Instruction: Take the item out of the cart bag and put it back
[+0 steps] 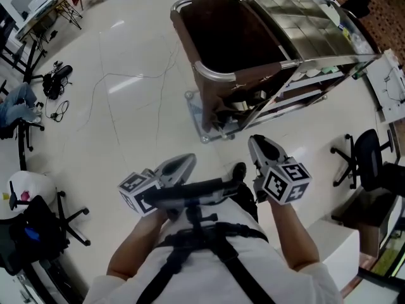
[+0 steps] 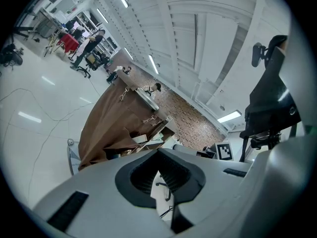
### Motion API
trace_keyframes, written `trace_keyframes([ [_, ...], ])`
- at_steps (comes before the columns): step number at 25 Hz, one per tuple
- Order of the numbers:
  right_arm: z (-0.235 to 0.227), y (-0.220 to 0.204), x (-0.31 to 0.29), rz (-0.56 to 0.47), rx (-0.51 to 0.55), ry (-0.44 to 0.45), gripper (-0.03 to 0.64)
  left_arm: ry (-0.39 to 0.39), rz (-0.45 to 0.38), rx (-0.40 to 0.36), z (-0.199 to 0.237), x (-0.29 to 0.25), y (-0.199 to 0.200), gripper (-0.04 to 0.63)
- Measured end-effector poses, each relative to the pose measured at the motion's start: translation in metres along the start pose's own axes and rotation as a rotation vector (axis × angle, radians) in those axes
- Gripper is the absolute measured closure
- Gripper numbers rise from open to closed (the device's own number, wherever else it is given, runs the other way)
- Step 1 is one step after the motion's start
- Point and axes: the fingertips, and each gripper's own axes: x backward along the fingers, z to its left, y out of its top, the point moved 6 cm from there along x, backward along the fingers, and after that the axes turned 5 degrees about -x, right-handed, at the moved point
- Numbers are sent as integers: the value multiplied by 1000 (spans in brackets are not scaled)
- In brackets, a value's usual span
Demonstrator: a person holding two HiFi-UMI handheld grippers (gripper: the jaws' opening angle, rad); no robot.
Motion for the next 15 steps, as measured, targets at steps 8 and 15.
trace_keyframes([
  [8, -6, 4, 7, -5, 37, -58, 540, -49, 58, 5, -9, -11, -11, 591],
  [15, -17, 18, -3, 18, 117, -49, 522, -28, 38, -12, -21, -19, -4, 592],
])
